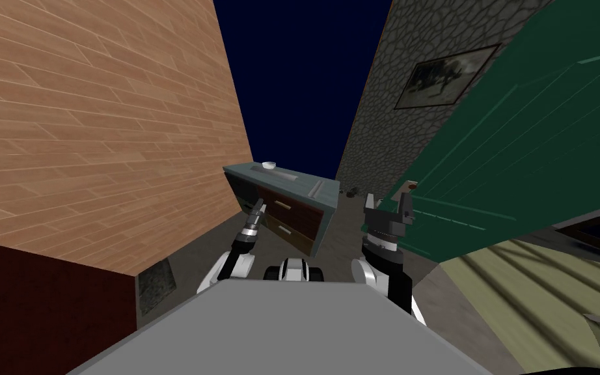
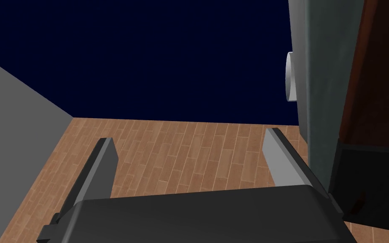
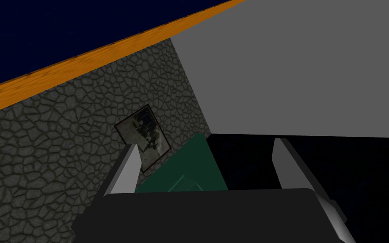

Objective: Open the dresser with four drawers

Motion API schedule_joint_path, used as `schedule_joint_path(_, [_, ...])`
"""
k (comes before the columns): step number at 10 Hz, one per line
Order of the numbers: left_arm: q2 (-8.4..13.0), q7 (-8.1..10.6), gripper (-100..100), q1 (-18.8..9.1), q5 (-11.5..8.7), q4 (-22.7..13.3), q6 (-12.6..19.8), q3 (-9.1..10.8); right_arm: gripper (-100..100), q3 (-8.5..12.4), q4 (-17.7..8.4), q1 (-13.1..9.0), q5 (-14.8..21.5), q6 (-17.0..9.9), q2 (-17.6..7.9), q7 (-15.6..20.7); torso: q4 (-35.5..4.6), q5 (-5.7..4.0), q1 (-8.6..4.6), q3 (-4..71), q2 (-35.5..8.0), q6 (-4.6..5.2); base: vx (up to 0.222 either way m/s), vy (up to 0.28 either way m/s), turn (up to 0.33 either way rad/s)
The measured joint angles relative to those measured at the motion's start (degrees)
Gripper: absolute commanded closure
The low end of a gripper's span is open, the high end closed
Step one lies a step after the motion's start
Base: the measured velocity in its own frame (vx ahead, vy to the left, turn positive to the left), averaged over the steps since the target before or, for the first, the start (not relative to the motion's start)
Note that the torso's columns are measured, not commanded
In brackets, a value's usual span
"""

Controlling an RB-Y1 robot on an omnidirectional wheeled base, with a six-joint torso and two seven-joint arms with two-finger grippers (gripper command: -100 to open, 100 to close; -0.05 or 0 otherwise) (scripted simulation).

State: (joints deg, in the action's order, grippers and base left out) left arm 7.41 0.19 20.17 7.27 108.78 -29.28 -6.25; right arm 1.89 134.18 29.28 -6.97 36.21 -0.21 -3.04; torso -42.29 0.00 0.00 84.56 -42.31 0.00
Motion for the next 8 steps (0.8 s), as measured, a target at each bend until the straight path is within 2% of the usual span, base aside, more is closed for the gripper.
schedule_joint_path(2, [-0.13,-0.38,-100,-1.58,0.62,-2.93,0.93,-0.73,0,0.0,0.0,0.0,0.0,0.0,0.0,0.0,0.01,0.0,-0.02,0.04,0.07,0.01,0.048,0.002,-0.097])
schedule_joint_path(8, [2.14,-0.86,-100,-3.94,2.05,-10.18,3.79,-2.67,0,0.0,0.0,0.0,0.0,0.0,0.0,0.0,0.0,0.0,0.01,0.0,0.0,0.0,0.041,0.005,-0.086])
